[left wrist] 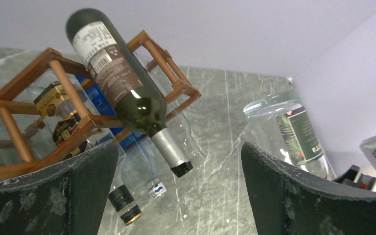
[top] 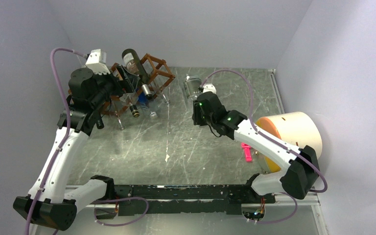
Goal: Put the wine bottle on the wine rack
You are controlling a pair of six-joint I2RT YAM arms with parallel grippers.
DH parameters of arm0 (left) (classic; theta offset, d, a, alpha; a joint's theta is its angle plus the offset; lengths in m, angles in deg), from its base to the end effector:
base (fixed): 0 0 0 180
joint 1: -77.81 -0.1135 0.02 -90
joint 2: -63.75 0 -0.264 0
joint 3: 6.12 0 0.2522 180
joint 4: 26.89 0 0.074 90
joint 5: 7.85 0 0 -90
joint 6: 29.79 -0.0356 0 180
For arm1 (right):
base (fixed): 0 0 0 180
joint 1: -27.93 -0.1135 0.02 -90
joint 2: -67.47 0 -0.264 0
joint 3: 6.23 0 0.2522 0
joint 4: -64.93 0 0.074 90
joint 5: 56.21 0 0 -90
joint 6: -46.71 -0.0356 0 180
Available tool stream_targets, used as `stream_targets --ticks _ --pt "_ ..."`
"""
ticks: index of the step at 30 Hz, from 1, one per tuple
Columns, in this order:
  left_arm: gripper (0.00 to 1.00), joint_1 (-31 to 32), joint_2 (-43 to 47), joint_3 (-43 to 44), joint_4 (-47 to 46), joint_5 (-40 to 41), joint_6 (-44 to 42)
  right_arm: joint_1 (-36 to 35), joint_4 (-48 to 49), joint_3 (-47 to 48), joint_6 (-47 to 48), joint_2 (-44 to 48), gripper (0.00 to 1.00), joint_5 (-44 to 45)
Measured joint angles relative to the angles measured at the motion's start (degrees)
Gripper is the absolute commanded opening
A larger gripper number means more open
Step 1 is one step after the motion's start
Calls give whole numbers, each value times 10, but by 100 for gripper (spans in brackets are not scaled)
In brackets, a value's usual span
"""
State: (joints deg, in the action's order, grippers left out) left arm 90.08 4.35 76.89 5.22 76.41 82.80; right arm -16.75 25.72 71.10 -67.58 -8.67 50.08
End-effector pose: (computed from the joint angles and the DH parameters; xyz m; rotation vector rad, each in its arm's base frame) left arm 0.2190 -0.0513 0.4256 -0.0819 1.7461 -0.5343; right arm 0.2162 0.1997 0.3084 -0.2405 2.2128 0.3510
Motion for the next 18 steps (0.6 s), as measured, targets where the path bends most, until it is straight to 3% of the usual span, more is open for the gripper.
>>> stream_targets --ticks 9,18 --pt "99 -2 78 32 -5 86 8 -57 21 170 8 -60 0 -8" --pt "99 -2 121 121 -7 113 1 -125 53 411 9 -270 0 -31"
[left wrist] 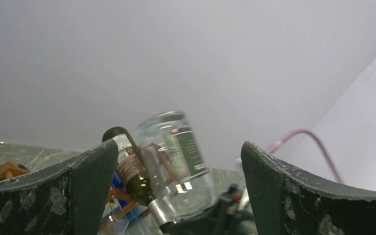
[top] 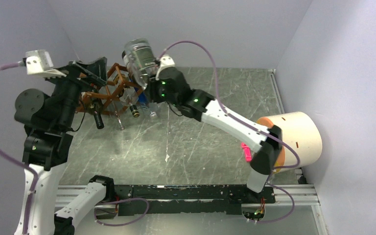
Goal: Put the wine bottle on the wine rack
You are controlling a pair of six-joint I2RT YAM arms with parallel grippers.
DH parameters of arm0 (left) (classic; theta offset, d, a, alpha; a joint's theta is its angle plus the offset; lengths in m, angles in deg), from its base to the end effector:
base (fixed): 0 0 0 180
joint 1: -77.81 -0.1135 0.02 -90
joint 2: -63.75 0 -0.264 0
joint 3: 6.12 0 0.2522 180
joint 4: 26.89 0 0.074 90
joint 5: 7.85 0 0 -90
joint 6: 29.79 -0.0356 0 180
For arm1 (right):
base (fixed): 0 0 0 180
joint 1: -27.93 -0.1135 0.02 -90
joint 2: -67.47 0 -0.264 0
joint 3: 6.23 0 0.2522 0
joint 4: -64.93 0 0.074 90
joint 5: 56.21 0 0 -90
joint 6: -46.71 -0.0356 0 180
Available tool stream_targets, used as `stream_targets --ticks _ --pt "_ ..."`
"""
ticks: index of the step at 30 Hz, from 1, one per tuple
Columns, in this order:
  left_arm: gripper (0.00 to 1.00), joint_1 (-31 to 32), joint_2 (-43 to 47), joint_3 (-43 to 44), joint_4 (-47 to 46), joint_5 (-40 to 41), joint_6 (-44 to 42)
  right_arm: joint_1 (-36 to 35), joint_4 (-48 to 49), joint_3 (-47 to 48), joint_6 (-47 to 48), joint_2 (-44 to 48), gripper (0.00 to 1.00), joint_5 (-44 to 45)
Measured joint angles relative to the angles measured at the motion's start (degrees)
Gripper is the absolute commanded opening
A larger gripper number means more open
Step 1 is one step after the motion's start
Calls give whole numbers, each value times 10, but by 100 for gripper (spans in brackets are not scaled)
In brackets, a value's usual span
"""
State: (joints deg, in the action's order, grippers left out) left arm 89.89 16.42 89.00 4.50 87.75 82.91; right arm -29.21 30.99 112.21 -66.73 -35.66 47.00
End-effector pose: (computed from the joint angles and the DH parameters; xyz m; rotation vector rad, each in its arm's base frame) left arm 0.1137 -0.0208 0.5253 -0.2044 1.2834 -0.4576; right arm 0.2381 0.3536 0.4025 -0.4099 1.9125 0.7331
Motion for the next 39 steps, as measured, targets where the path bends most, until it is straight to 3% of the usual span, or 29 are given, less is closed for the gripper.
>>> stream_targets --ticks 8,16,28,34,39 --pt "99 0 13 66 65 45 -13 -42 2 198 1 -192 0 -24" --pt "99 0 48 100 100 82 -39 -44 47 253 -8 -297 0 -49" --pt "99 0 18 103 120 88 -56 -43 140 297 -27 -397 1 -56" --pt "99 0 4 94 120 87 -58 -43 175 303 -35 -403 22 -47" --pt "99 0 4 88 120 88 -58 -41 201 310 -36 -412 29 -44"
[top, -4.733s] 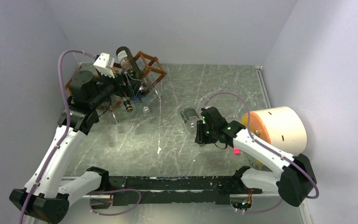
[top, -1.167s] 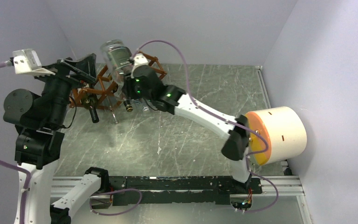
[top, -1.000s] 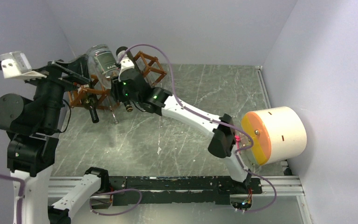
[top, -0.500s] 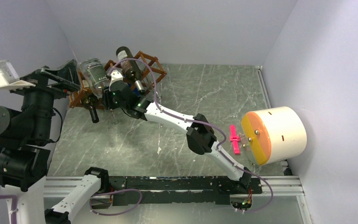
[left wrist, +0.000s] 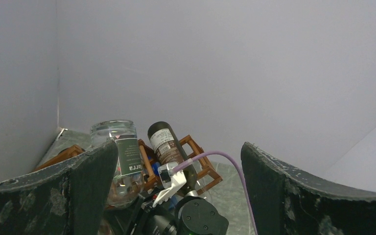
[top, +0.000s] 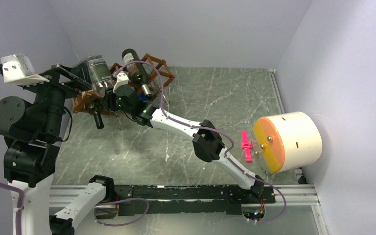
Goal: Put the wine bottle on the wine rack
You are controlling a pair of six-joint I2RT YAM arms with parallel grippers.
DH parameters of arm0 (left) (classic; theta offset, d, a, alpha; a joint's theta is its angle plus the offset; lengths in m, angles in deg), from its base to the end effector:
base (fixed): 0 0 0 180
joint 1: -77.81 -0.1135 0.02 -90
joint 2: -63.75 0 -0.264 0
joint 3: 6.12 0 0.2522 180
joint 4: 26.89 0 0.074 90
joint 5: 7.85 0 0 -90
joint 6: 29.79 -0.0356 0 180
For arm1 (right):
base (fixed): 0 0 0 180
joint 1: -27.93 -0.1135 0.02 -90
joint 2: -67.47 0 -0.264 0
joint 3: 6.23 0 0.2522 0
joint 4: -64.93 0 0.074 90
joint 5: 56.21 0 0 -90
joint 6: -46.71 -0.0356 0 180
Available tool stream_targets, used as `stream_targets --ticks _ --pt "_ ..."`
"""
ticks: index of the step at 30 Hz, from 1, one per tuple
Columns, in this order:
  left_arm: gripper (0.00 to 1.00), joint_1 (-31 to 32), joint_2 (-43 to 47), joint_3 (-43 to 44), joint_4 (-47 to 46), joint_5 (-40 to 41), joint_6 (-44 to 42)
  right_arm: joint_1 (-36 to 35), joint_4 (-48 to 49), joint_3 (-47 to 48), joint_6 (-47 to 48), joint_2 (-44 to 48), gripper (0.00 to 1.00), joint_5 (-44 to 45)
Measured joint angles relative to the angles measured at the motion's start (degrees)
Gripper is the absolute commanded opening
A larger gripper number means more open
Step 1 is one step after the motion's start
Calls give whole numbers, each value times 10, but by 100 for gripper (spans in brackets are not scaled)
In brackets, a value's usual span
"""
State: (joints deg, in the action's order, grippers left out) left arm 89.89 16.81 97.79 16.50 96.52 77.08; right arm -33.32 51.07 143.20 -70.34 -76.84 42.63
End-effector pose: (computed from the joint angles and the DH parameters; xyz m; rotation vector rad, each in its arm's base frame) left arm 0.0827 -0.0087 0.5433 -0.2682 1.3190 -0.2598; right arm 0.2903 0.5177 0.2734 -0.4209 1.7796 0.9893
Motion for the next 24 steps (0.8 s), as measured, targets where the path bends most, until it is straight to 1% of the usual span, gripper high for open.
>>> stream_targets --ticks 2,6,11,15,24 --pt "99 0 0 -3 -1 0 0 2 5 1 -2 -6 32 0" --pt "99 0 1 -10 0 0 -2 5 13 1 -8 -19 36 1" --pt "99 0 2 -17 -2 0 -4 6 20 -1 -13 -19 47 1" --pt "99 0 2 -21 -2 0 -6 7 54 -4 -16 -18 50 14" --pt "99 0 9 -28 -3 6 -10 16 86 -12 -21 -11 49 30"
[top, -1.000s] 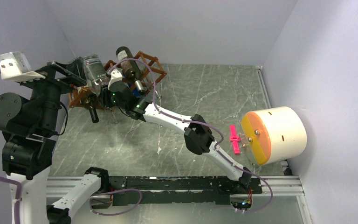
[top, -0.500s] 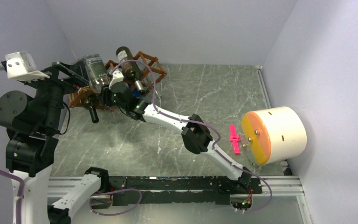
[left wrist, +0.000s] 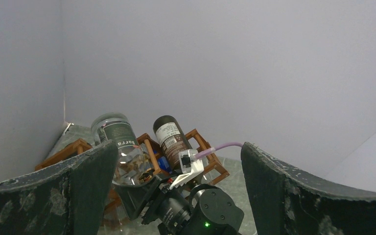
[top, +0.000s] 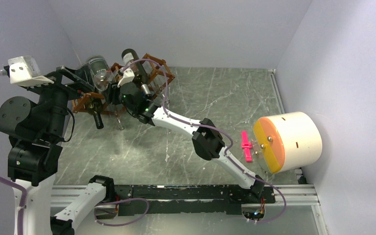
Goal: Put the wine bottle on the wine rack
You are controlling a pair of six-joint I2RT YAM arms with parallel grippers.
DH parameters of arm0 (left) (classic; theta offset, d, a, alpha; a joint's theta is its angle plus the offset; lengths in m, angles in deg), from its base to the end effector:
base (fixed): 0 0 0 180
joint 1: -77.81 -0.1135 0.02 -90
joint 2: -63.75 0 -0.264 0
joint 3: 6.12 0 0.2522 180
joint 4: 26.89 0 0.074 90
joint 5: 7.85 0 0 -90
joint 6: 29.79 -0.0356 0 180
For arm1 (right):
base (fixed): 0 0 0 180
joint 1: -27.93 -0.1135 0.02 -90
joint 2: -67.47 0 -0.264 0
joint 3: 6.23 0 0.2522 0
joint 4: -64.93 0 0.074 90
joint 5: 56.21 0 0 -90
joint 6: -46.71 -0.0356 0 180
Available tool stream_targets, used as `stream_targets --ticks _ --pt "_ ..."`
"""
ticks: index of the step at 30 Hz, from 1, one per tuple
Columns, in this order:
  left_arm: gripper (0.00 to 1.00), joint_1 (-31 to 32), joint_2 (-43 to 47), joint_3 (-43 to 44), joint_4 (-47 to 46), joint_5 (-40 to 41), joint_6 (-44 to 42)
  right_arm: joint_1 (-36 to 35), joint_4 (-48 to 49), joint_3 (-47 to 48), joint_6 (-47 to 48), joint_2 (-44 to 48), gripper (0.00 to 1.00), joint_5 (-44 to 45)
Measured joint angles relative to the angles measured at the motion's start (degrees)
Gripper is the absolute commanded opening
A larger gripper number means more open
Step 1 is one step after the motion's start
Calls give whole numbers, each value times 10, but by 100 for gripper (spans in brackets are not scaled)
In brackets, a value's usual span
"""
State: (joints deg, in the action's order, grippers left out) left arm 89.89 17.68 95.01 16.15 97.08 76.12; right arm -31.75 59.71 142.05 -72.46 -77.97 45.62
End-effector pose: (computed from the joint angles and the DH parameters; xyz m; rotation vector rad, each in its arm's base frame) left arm 0.0873 -0.0093 0.5329 -0.2644 1.3463 -0.2324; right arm 0.3082 0.5126 0.2712 -0.2849 1.6880 1.0178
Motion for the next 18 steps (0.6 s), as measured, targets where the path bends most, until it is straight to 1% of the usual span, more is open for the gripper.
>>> stream_targets --ticks 9,13,18 --pt "99 0 0 -2 -3 1 -1 -2 10 -49 -4 28 50 -3" --pt "99 0 0 -5 -5 1 -1 -4 11 -75 -9 54 59 0" --pt "99 0 0 -6 -5 1 -1 -7 14 -85 -18 79 65 7"
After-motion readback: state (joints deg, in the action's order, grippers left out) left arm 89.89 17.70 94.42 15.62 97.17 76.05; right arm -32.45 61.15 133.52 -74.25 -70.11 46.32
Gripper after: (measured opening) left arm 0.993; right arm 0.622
